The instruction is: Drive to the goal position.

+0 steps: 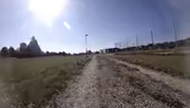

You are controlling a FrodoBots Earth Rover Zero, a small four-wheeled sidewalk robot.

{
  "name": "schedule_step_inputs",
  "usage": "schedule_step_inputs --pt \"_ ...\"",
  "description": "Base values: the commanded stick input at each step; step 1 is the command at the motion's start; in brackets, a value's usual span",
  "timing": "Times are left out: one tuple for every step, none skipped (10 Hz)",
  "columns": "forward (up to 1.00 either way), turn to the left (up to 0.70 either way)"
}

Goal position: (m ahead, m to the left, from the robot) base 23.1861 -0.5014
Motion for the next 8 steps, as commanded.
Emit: schedule_step_inputs --pt "0.5 0.0" --pt "0.5 0.0" --pt "0.5 0.0" --pt "0.5 0.0" --pt "0.5 0.0" --pt "0.5 0.0" --pt "0.5 0.0" --pt "0.5 0.0"
